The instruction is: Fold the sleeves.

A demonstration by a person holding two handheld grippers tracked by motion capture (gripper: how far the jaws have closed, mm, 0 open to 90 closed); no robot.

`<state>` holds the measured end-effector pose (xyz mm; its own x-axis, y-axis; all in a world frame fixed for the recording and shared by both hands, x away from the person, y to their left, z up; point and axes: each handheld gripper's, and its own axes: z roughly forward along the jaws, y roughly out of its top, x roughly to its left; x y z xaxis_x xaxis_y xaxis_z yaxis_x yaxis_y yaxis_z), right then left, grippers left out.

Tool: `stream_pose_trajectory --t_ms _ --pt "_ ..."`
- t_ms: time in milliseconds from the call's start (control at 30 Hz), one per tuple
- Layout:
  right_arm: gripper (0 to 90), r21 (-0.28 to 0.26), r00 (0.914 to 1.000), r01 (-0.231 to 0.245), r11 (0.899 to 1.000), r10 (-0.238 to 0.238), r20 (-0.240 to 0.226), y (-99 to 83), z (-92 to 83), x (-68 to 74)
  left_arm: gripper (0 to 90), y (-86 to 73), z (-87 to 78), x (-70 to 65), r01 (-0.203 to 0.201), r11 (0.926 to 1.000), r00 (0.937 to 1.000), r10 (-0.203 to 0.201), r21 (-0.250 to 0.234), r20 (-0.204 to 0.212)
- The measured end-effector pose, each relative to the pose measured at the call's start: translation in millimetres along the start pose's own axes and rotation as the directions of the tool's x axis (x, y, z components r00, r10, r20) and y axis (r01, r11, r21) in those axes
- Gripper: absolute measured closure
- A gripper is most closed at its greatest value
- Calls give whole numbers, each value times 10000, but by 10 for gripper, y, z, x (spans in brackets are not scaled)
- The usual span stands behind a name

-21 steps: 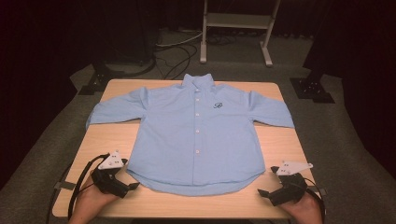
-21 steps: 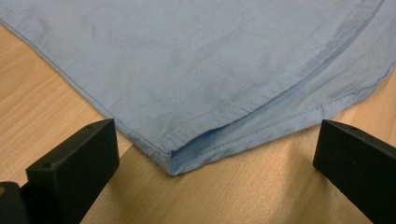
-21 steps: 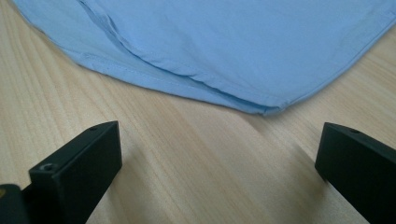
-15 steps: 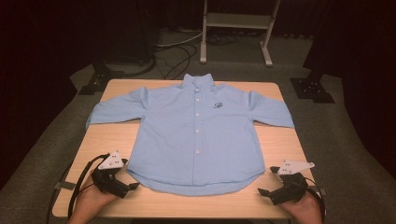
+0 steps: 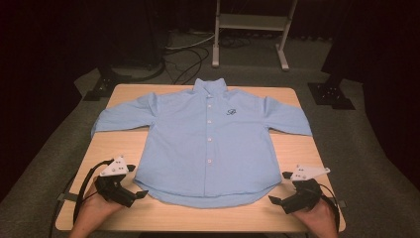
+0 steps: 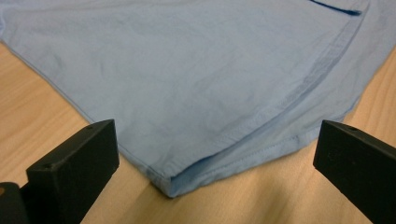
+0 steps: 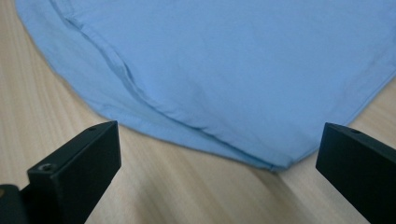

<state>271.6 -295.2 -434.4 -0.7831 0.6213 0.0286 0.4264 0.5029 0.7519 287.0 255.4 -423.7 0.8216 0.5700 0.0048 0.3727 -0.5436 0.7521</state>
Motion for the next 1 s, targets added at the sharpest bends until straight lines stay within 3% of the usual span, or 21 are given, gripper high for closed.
stream_pose_trajectory --t_ms 333,567,633,1000 --pt "0 -28 9999 82 10000 -82 -92 152 139 -112 0 205 80 1 -511 9987 9986 511 12 -147" --pt "0 -117 9999 -8 9999 6 -133 300 290 -224 0 355 178 111 -666 9978 9976 665 -52 -171" --pt "0 111 9999 -5 9999 6 -130 329 351 -257 0 362 223 141 -687 9976 9976 686 -54 -113" --pt "0 947 9998 183 9953 -174 -97 359 546 -305 0 248 439 274 -537 9925 9985 546 1095 -48"
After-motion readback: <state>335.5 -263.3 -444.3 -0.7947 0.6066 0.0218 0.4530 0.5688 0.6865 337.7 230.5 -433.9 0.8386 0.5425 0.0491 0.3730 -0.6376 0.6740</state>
